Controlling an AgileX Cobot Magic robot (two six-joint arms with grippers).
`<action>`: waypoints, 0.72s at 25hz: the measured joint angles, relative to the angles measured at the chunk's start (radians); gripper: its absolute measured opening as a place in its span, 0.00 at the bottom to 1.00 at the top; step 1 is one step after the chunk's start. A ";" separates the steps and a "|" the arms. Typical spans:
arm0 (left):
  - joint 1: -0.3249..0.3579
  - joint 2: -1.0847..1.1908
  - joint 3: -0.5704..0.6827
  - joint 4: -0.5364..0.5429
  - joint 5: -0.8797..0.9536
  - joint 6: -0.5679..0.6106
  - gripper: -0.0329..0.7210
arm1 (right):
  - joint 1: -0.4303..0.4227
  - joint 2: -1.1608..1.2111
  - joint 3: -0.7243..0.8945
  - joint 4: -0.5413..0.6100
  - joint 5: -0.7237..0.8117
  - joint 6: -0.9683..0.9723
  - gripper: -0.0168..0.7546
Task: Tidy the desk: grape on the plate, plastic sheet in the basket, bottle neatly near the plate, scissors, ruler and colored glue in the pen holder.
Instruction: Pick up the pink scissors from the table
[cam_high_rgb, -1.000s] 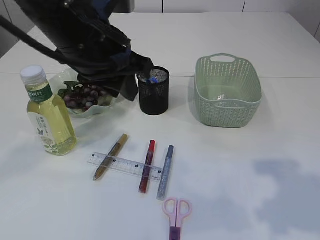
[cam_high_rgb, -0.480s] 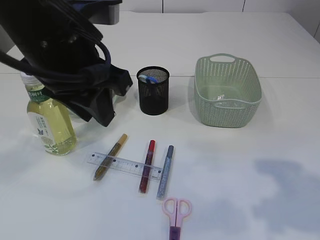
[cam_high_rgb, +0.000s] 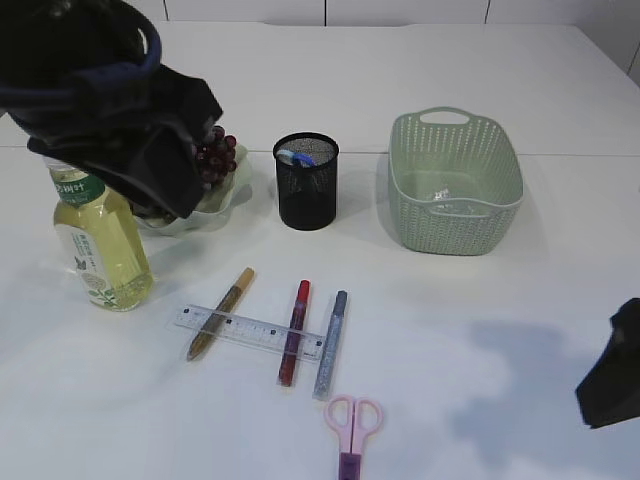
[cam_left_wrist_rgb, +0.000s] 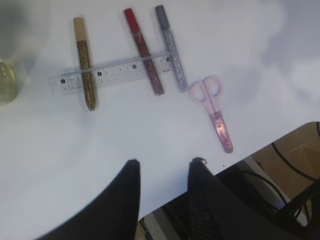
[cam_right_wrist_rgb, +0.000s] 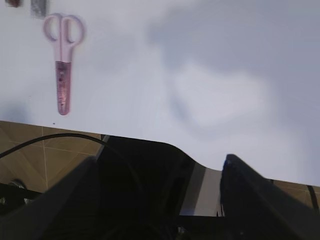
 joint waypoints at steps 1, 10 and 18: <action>0.000 -0.007 0.000 0.000 0.000 0.002 0.36 | 0.051 0.008 0.000 -0.007 -0.013 0.040 0.77; 0.000 -0.042 0.000 0.000 0.002 0.036 0.36 | 0.293 0.068 0.000 0.022 -0.071 0.156 0.77; -0.001 -0.091 0.000 0.000 0.002 0.045 0.36 | 0.316 0.123 0.000 -0.005 -0.197 0.295 0.77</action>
